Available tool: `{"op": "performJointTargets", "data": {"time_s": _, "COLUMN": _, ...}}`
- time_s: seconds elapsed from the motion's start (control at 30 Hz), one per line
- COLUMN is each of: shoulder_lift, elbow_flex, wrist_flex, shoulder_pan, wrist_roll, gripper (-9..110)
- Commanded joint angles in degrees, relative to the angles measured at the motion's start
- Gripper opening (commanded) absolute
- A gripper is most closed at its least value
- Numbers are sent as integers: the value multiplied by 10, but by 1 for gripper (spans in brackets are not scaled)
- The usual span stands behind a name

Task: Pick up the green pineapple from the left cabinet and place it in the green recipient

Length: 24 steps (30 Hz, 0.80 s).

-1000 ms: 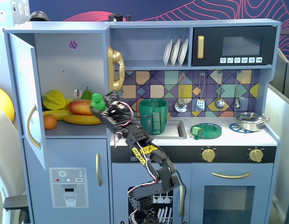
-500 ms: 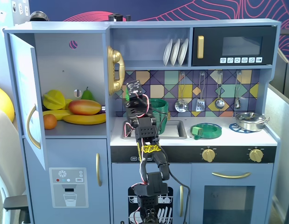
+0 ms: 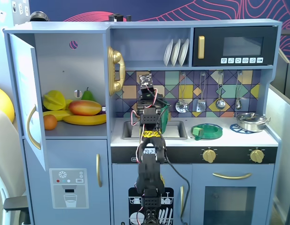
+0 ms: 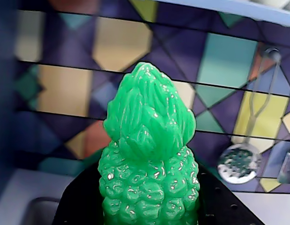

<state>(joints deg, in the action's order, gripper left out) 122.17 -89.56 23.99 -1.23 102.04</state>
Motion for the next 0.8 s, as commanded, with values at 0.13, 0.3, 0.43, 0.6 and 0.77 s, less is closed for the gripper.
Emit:
{"op": "performJointTargets", "data": {"time_s": 0.13, "shoulder_lift": -136, "elbow_flex": 147, "wrist_flex": -69, "shoulder_pan": -33, "wrist_roll": -6, "gripper": 0}}
{"op": "performJointTargets", "data": {"time_s": 0.3, "shoulder_lift": -197, "elbow_flex": 191, "wrist_flex": -85, "shoulder_pan": -41, "wrist_roll": 0, "gripper": 0}}
{"op": "performJointTargets", "data": {"time_s": 0.43, "shoulder_lift": -221, "elbow_flex": 208, "wrist_flex": -86, "shoulder_pan": -47, "wrist_roll": -4, "gripper": 6}}
{"op": "performJointTargets", "data": {"time_s": 0.6, "shoulder_lift": -230, "elbow_flex": 218, "wrist_flex": -85, "shoulder_pan": -48, "wrist_roll": -47, "gripper": 38}}
{"op": "performJointTargets", "data": {"time_s": 0.77, "shoulder_lift": -230, "elbow_flex": 220, "wrist_flex": -83, "shoulder_pan": -45, "wrist_roll": -56, "gripper": 39}}
